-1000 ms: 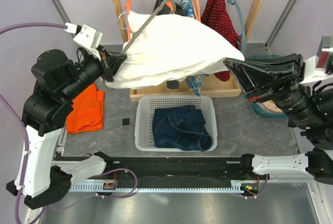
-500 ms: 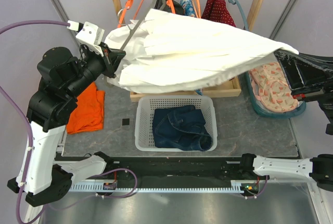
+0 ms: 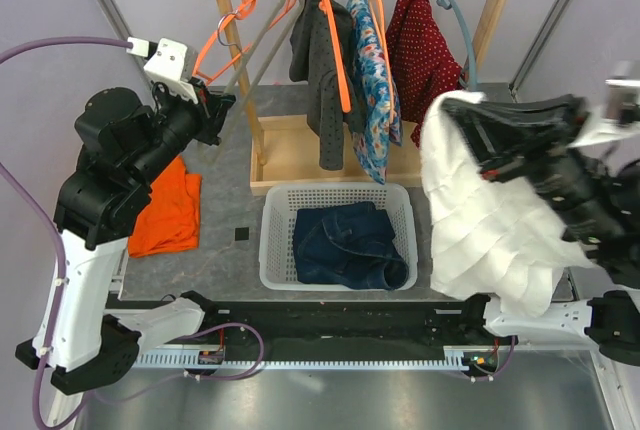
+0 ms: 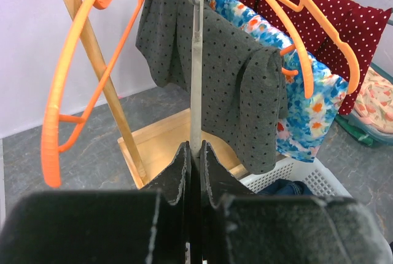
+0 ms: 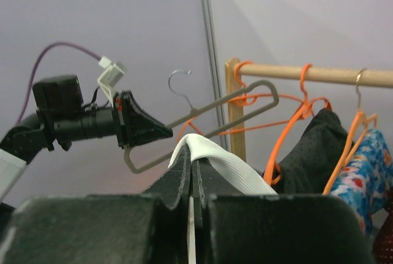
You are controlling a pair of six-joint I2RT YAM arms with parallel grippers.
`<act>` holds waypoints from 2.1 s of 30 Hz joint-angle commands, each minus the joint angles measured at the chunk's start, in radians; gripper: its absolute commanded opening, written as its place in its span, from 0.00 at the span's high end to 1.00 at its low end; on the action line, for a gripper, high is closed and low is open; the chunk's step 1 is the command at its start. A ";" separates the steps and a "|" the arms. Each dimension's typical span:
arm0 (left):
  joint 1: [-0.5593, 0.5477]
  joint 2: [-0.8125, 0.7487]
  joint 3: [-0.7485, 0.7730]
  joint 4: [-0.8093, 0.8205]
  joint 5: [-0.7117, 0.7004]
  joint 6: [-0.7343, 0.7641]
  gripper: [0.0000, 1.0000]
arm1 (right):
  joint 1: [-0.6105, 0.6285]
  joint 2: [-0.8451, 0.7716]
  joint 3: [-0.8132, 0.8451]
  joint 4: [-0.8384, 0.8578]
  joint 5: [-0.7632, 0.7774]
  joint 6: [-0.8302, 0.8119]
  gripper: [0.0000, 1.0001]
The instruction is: Remove the skirt from the hanger
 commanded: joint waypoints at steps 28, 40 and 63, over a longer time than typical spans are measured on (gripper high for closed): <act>0.073 0.364 0.283 0.074 -0.045 -0.003 0.98 | 0.002 0.401 0.259 0.031 -0.171 0.050 1.00; 0.081 0.378 0.261 0.110 -0.050 0.020 0.98 | 0.016 0.545 0.398 0.036 -0.092 -0.055 1.00; 0.084 0.466 0.318 0.114 -0.074 0.028 0.98 | 0.016 0.108 -0.881 0.178 0.014 0.375 1.00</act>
